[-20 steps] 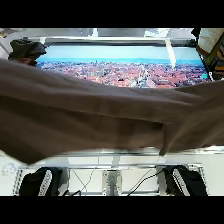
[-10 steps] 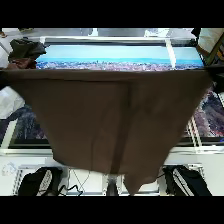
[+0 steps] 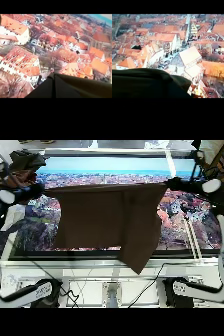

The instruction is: Fold the shirts.

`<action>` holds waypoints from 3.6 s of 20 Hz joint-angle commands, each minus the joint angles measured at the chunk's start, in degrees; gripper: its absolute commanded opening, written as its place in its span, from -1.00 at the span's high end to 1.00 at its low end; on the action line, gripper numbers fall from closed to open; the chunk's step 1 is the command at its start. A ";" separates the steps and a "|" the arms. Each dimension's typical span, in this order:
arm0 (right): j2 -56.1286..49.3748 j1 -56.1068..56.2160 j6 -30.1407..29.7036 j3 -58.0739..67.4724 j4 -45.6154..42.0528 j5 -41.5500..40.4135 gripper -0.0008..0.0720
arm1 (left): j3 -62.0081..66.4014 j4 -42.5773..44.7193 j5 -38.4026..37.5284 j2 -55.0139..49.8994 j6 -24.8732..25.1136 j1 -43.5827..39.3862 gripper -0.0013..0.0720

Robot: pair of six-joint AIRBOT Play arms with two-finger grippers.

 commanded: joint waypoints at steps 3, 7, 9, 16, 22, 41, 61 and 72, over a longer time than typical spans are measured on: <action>-11.54 1.05 -2.49 2.62 3.08 -7.41 0.91 | 10.95 -0.52 1.29 -15.61 1.31 -4.66 0.94; -11.72 1.55 -2.45 2.62 1.73 3.74 0.91 | 11.10 0.92 -6.99 -17.38 1.29 -7.39 0.94; -11.72 1.77 -0.83 2.51 -1.64 11.78 0.91 | 11.10 3.26 -14.29 -17.38 0.81 -7.98 0.94; -10.64 1.77 5.99 1.77 -12.35 24.57 0.91 | 11.06 11.28 -24.81 -15.69 -2.21 -8.00 0.94; -10.64 1.77 6.67 -9.90 -12.26 25.14 0.91 | 6.10 11.30 -27.34 -15.69 -2.21 -8.09 0.94; 37.05 -17.57 5.38 -35.15 -9.44 31.74 -0.28 | -21.70 19.69 -22.36 29.20 -10.86 -2.38 -0.03; 38.86 -20.72 8.72 -68.22 10.36 19.47 -0.31 | -22.75 12.39 -23.02 41.97 -11.34 -2.40 -0.03; 38.80 -20.72 8.52 -70.10 18.67 9.18 0.30 | -22.75 12.41 -22.53 41.97 -11.34 -2.40 -0.03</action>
